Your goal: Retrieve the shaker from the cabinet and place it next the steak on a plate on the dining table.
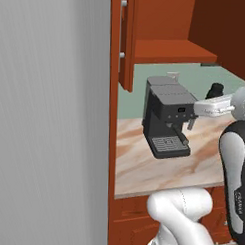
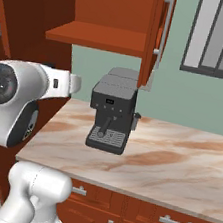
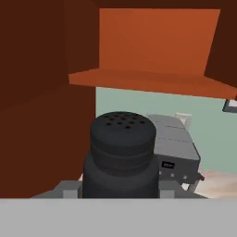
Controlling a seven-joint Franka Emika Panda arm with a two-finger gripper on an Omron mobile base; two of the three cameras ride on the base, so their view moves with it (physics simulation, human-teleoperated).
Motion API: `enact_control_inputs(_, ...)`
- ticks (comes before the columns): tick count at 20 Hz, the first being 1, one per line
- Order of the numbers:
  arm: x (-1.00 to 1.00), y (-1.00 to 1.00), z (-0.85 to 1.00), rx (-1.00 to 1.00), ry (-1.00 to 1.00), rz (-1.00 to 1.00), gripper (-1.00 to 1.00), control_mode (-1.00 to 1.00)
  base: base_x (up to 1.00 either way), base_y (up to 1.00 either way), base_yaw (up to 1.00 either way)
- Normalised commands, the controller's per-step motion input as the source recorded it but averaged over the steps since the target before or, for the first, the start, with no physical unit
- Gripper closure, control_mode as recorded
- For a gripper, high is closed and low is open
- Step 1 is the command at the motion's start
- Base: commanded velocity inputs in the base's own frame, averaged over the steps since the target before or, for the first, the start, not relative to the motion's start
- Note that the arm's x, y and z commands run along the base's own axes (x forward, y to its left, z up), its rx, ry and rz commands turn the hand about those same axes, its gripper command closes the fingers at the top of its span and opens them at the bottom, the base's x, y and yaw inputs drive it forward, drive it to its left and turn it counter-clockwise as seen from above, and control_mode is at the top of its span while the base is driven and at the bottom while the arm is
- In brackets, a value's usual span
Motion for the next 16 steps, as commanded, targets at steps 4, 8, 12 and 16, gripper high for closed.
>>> enact_control_inputs(4, -0.75, -0.02, -0.24, 0.0, -0.02, 0.0, 1.0, 1.0, -0.25, -0.03, -0.02)
enact_control_inputs(8, 0.0, 0.0, 0.0, 0.0, 0.0, 0.0, 1.0, 1.0, -0.97, -0.06, -0.48)
enact_control_inputs(12, 0.0, 0.0, 0.0, 0.0, 0.0, 0.0, 1.0, 1.0, -0.12, 0.0, -0.95)
enact_control_inputs(16, 0.0, 0.0, 0.0, 0.0, 0.0, 0.0, 1.0, 1.0, -0.02, 0.0, -0.98)
